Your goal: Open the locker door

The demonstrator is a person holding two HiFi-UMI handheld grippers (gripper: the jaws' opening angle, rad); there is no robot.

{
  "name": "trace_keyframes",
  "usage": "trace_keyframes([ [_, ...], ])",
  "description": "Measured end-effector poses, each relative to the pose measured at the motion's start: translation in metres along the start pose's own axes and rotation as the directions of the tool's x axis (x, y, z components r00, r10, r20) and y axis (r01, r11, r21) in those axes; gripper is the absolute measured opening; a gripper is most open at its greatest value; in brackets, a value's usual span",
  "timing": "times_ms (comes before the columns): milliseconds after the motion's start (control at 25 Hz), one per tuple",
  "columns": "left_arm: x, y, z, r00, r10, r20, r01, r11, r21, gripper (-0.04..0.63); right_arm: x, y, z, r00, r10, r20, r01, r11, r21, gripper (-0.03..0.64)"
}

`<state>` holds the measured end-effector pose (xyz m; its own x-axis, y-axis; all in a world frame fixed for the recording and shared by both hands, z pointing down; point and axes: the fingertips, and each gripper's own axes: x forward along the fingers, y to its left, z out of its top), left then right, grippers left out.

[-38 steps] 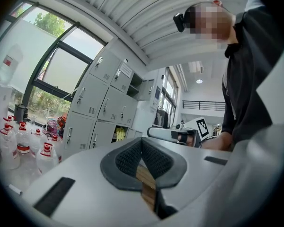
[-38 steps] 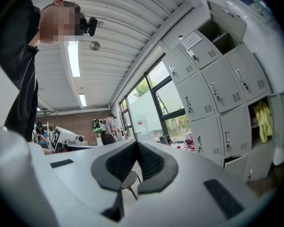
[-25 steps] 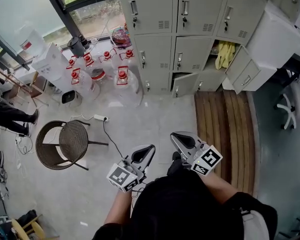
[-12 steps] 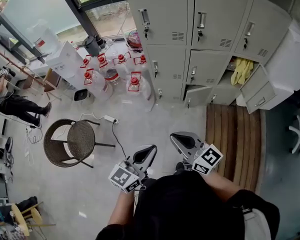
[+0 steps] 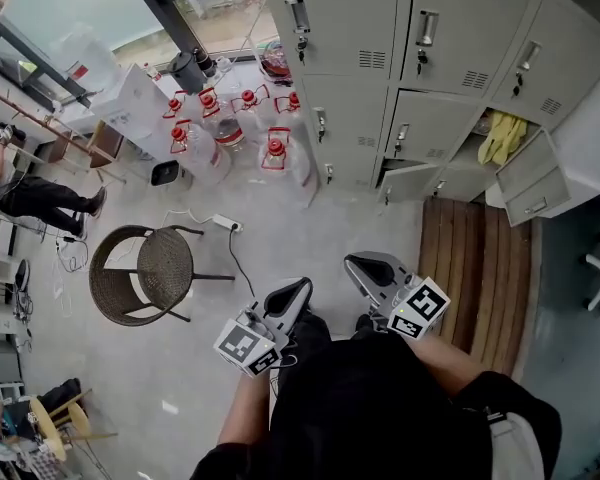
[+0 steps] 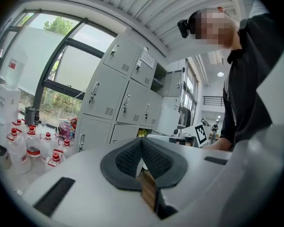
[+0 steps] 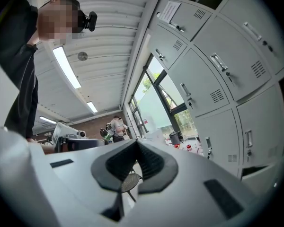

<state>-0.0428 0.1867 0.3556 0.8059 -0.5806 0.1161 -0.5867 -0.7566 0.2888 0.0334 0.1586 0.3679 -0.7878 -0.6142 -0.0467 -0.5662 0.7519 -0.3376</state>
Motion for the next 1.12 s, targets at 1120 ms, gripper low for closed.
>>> trace_keyframes([
  [1120, 0.033, 0.251, 0.015, 0.935, -0.353, -0.04, 0.347, 0.932, -0.107, 0.011, 0.231, -0.073, -0.025, 0.933, -0.352, -0.073, 0.352, 0.936, -0.019, 0.011],
])
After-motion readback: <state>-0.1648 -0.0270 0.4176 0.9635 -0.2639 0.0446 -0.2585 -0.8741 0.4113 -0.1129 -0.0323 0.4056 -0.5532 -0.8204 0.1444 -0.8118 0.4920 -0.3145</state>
